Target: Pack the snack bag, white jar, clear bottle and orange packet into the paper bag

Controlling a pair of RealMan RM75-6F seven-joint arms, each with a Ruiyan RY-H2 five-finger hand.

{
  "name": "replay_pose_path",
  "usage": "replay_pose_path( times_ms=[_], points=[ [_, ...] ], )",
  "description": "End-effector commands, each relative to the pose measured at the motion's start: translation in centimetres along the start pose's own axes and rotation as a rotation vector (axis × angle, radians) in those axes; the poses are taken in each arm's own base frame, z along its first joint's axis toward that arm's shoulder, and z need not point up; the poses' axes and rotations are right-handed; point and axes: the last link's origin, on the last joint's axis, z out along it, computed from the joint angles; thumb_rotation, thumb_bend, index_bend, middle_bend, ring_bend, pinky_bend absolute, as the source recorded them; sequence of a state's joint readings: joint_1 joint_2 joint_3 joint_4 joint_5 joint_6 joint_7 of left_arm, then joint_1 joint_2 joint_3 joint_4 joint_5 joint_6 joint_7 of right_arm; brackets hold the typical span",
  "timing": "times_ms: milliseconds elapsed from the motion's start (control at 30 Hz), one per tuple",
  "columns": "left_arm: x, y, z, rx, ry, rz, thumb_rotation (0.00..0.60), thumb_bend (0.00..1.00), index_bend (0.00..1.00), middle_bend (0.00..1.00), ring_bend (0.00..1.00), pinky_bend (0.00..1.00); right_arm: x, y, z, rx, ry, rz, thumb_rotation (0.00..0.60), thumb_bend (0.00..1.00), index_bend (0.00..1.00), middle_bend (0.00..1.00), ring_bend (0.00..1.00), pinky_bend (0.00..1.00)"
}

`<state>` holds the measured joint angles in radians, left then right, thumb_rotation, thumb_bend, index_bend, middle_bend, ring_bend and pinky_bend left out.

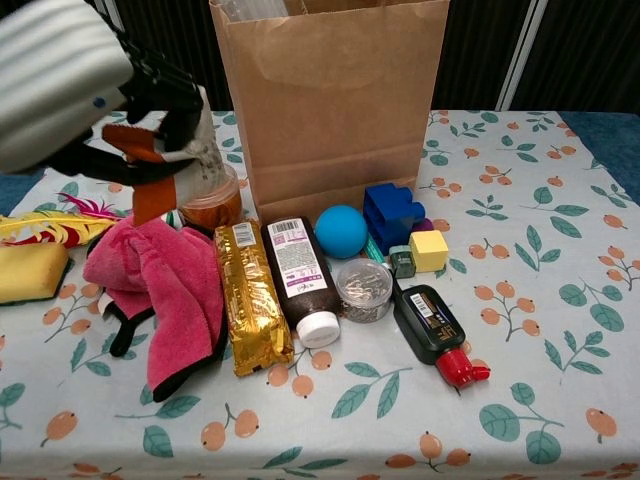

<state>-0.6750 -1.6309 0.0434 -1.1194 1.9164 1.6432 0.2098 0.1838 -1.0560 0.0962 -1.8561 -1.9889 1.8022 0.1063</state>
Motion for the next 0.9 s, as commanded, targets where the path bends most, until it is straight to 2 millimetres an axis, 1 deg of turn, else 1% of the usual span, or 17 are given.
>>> replay_pose_path(
  times_ms=[33,100,333,400,533,600,700,800,900],
  points=[
    [2.9,-1.7,0.2,0.011,0.043,0.075,0.6,0.42,0.74,0.78,0.75,0.85,0.3,-0.2,0.0,0.003,0.016,0.005,0.6,0.05,0.0,0.22,0.03,0.06],
    [3.9,-2.7,0.5,0.027,0.058,0.109,0.6,0.42,0.74,0.78,0.75,0.85,0.6,-0.3,0.1,0.004,0.028,0.009,0.6,0.05,0.0,0.22,0.03,0.06],
    [7.7,-8.5,3.1,0.12,0.111,0.251,0.6,0.42,0.74,0.78,0.75,0.85,1.5,-0.4,-0.1,0.003,0.062,0.009,0.6,0.05,0.0,0.22,0.03,0.06],
    [8.5,-10.0,3.9,0.133,0.117,0.29,0.6,0.42,0.74,0.78,0.75,0.85,1.6,-0.3,-0.3,0.0,0.068,0.006,0.6,0.06,0.0,0.22,0.03,0.06],
    [9.7,-12.3,5.9,0.149,0.13,0.339,0.6,0.42,0.75,0.78,0.75,0.85,1.7,-0.2,-0.8,-0.003,0.079,0.004,0.6,0.06,0.0,0.22,0.03,0.06],
    [10.2,-13.0,7.1,0.146,0.141,0.35,0.6,0.42,0.75,0.78,0.75,0.85,1.6,-0.1,-1.0,-0.005,0.082,0.003,0.6,0.06,0.0,0.22,0.03,0.06],
    [10.6,-13.2,8.7,0.13,0.163,0.351,0.6,0.42,0.75,0.78,0.75,0.85,1.6,0.1,-1.1,-0.012,0.086,0.001,0.6,0.06,0.0,0.22,0.03,0.06],
    [10.7,-12.6,11.0,0.084,0.183,0.347,0.6,0.42,0.75,0.78,0.75,0.85,1.6,0.3,-0.8,-0.016,0.089,0.004,0.6,0.06,0.0,0.22,0.03,0.06],
    [10.6,-11.6,13.9,0.027,0.203,0.333,0.6,0.42,0.75,0.78,0.75,0.85,1.7,0.5,-0.3,-0.021,0.093,0.007,0.6,0.06,0.0,0.22,0.03,0.06]
  ],
)
